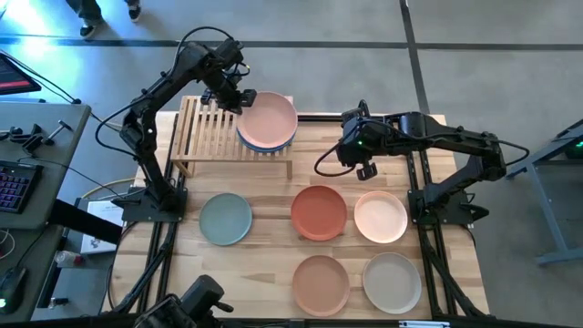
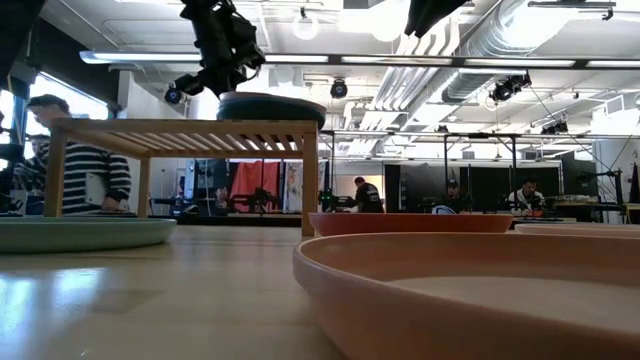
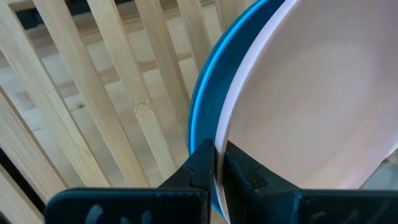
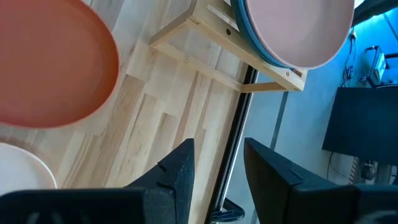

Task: Place and stack plates onto a shelf
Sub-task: Stack the top light orange plate on top of the blue plate on the shelf

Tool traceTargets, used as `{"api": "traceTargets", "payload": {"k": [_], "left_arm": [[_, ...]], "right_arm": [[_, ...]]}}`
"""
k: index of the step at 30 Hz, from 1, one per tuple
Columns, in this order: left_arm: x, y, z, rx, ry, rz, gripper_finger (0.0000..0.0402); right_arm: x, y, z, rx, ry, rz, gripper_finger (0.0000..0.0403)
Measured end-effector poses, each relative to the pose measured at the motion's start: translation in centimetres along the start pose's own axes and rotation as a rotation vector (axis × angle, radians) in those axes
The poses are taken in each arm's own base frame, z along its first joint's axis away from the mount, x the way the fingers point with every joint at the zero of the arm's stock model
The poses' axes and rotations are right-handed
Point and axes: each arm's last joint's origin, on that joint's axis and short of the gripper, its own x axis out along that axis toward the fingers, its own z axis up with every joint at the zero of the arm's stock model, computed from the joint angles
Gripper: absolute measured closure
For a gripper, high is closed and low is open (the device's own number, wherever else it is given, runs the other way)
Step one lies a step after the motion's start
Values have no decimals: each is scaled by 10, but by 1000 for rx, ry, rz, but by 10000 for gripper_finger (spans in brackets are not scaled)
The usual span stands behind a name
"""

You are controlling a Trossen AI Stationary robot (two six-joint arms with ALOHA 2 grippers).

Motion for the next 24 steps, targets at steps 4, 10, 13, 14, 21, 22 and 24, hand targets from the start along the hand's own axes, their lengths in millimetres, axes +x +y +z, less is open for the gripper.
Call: {"api": "traceTargets", "payload": {"k": [4,10,13,14,21,22,24], "left_arm": [[0,0,0,3,0,0,390],[0,0,0,10,-10,32,388],[1,-2,-1,33,-17,55,383],[1,-2,-1,34,-17,55,379],[2,-6,-4,47,-13,53,348],[2,-7,-4,50,-11,51,343],[3,-8,-4,52,-7,43,332]], "right_arm": [[0,0,0,-1,0,0,284],[0,0,0,-3,1,0,284],[0,0,0,-3,0,0,284],[0,0,0,-3,1,0,284],[0,0,0,0,1,0,284],[0,0,0,0,1,0,284],[0,0,0,0,1,0,284]]}}
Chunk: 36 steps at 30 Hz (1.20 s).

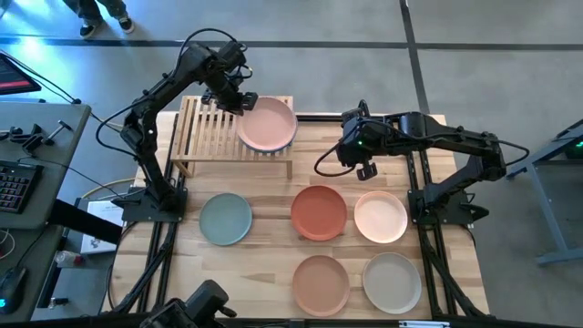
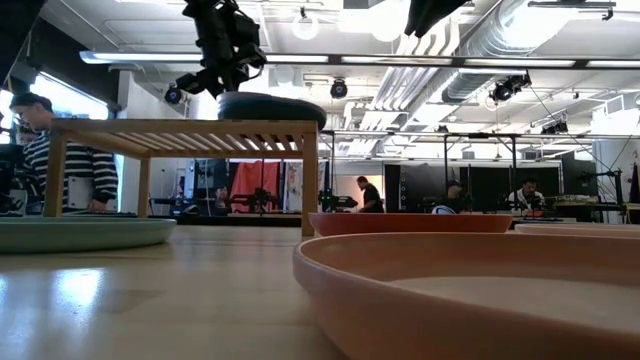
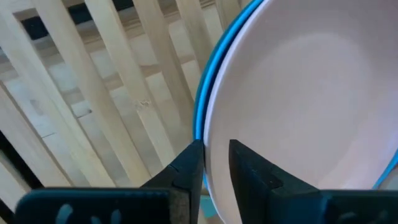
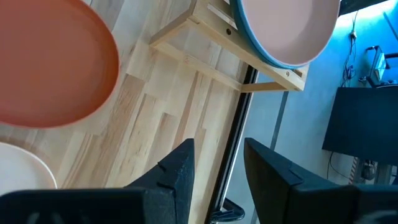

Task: Place and stack plates onto a shelf
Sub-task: Stack the top light orange plate on top of the blue plate on the shelf, then stack the orange plate on top of the light orange plate on the shelf

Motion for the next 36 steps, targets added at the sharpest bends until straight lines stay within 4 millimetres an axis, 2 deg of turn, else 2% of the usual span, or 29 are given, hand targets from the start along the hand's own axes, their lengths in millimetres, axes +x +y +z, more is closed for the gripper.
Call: {"api": "traceTargets", "payload": {"k": [9,30,36], "left_arm": [[-4,0,-2,-24,37,-109,309],[-6,8,-5,-40,80,-79,309],[-19,10,-12,-12,42,-94,310]], "right_arm": [[0,0,0,0,0,0,284],[0,1,-1,27,12,9,284],[0,3,-3,106,22,44,284]]}}
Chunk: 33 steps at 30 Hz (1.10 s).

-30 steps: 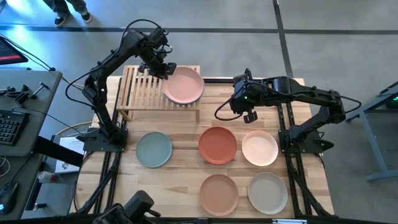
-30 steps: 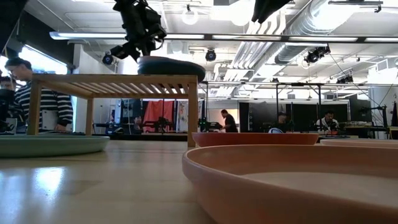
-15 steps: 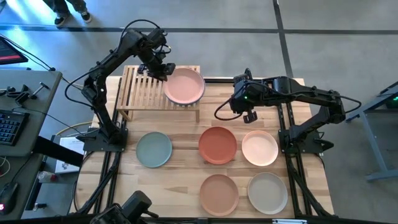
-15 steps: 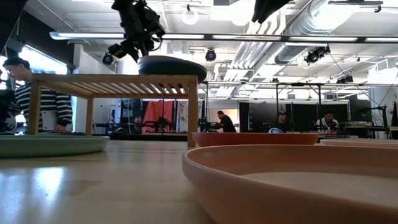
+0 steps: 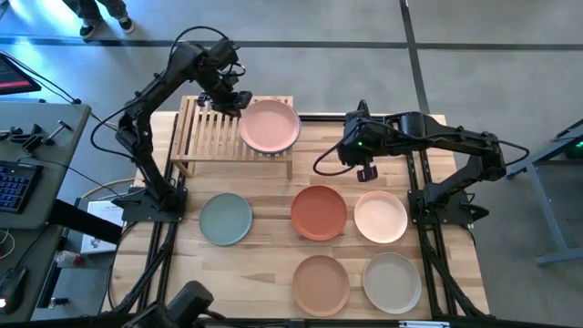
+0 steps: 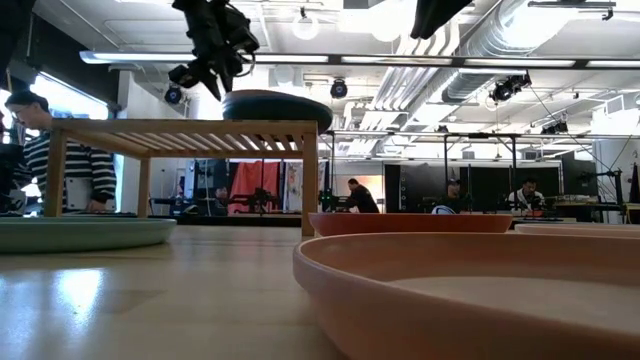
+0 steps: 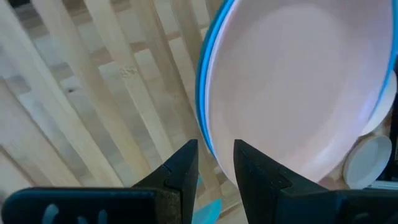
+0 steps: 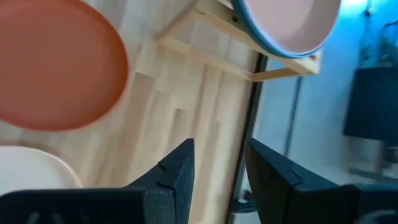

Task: Place and stack plates onto a shelf
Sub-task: Stack the orange plate on top of the light orange plate on the shelf

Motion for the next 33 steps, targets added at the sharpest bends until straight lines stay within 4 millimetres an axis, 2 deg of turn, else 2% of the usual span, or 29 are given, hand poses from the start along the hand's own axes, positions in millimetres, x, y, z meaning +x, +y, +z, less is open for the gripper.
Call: {"api": "traceTargets", "payload": {"k": [6,14,22,33], "left_arm": [[-27,-4,-24,32,-75,-37,310],[-51,-28,-67,199,-131,-89,310],[-49,-62,-105,445,-90,-121,310],[-38,-93,-142,638,-51,-78,310]], "right_arm": [[0,2,0,149,-27,79,284],[5,5,0,425,-8,115,284],[38,23,-7,709,122,174,284],[89,54,-20,915,222,251,284]]}}
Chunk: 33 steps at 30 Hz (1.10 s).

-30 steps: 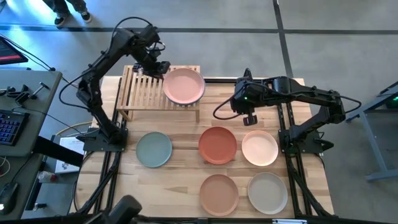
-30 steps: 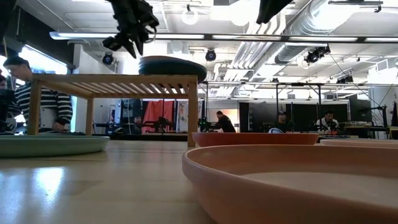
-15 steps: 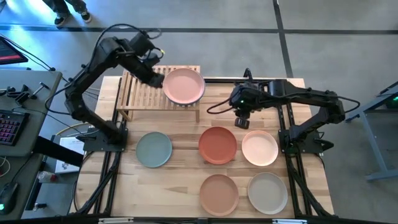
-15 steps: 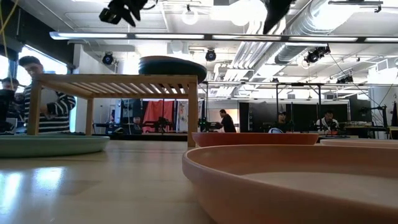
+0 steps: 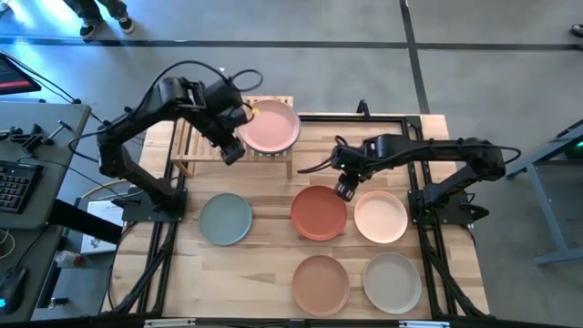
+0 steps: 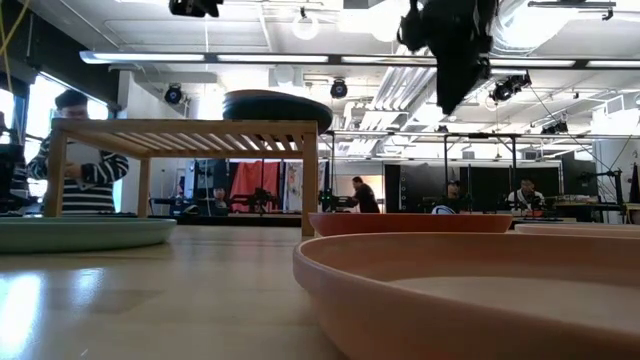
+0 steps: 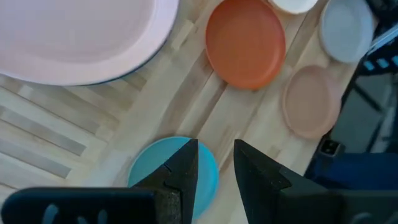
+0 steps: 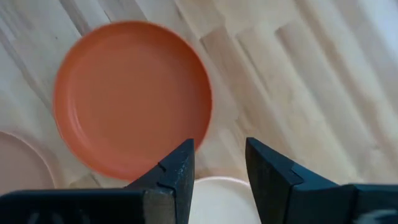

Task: Place and stack plates onto a shelf
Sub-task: Stack the orange plate on top of the light orange plate on the shelf

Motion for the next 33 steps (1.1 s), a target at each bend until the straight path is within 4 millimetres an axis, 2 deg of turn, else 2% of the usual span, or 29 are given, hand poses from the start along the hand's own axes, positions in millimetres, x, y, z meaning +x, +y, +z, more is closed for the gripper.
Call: {"api": "traceTargets", "payload": {"k": [8,18,24,33], "left_arm": [[5,-22,-9,51,-10,78,310],[10,-44,-19,145,-17,121,310],[26,-48,-25,180,15,176,310],[64,-42,-30,155,110,220,310]], "right_arm": [[37,-3,-16,123,59,-2,284],[70,-6,-31,255,57,20,284],[86,-7,-37,269,28,46,284],[100,-8,-43,218,3,84,284]]}}
